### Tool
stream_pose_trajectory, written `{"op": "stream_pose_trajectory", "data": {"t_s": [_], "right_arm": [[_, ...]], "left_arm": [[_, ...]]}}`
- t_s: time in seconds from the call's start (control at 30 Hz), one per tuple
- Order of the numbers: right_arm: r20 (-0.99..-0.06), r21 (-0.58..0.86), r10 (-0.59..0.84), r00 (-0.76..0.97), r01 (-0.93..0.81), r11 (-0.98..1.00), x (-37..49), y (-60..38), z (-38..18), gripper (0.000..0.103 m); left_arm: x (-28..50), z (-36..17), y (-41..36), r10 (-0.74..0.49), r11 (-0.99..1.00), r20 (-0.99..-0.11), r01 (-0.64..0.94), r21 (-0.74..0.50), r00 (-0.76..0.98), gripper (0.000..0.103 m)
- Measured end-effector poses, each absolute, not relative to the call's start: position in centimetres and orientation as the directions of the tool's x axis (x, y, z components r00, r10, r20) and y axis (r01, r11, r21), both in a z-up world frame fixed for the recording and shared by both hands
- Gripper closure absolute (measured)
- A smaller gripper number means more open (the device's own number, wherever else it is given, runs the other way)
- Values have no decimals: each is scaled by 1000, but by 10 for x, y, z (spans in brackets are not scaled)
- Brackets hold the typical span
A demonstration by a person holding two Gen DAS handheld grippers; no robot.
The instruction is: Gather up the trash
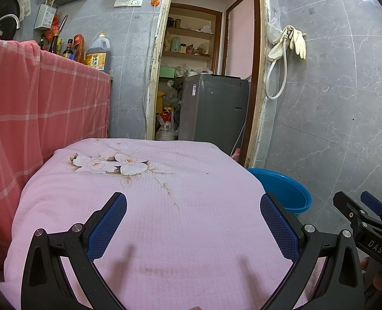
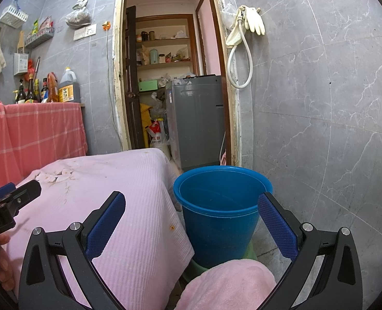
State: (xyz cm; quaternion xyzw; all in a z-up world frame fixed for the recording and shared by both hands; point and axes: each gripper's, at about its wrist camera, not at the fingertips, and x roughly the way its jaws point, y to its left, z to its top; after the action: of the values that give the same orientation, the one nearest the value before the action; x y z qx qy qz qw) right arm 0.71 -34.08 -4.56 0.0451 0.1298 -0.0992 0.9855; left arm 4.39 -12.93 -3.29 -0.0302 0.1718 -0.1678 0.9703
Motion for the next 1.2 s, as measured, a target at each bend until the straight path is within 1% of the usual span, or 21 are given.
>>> {"op": "stream_pose_trajectory", "data": {"t_s": [0.77, 1.2], "right_arm": [[-265, 63, -184, 947, 208, 976, 7, -340, -46, 0], [-265, 63, -184, 946, 208, 976, 7, -339, -46, 0]], "left_arm": [[43, -33, -129, -340, 941, -322, 320, -113, 884, 2], [49, -34, -119, -327, 944, -324, 320, -78, 888, 2]]}}
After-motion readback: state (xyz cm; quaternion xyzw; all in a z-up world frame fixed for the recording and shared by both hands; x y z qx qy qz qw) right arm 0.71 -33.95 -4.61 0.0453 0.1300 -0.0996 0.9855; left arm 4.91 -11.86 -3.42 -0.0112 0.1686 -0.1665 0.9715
